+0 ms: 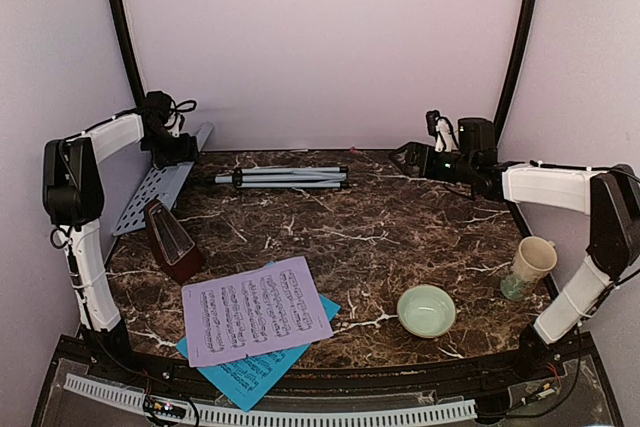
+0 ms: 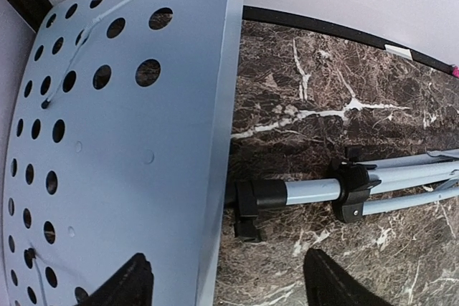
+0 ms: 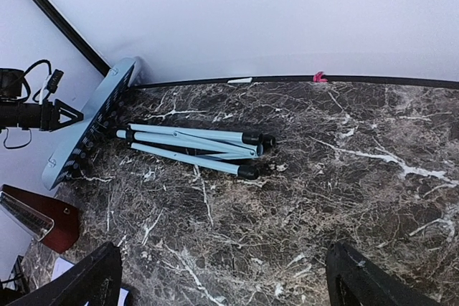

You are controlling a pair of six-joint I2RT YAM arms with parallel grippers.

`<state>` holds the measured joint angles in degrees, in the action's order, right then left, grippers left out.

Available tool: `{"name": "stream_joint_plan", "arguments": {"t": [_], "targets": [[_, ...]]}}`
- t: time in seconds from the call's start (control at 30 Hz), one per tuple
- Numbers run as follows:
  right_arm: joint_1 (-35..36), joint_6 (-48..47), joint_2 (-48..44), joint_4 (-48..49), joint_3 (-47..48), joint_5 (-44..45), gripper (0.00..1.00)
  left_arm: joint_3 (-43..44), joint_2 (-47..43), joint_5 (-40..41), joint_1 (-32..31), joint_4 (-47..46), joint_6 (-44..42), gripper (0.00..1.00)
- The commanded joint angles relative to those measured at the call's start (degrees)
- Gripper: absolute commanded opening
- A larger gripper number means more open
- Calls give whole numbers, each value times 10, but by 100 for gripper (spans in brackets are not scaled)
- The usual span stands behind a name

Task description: Set up the instrument practice props

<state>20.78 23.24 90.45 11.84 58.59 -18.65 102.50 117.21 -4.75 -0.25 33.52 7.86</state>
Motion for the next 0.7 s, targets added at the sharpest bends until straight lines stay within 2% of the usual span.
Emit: {"name": "stream_joint_plan", "arguments": {"t": [0.0, 0.2, 0.67], "targets": [[3, 11, 4, 33, -2, -22, 100, 20, 7, -62, 9, -4, -6, 70], [4, 14, 4, 36, -2, -23, 100, 45, 37, -75, 10, 0, -7, 56], [3, 21, 4, 44, -15, -20, 100, 77, 76, -53, 9, 20, -6, 28]]}}
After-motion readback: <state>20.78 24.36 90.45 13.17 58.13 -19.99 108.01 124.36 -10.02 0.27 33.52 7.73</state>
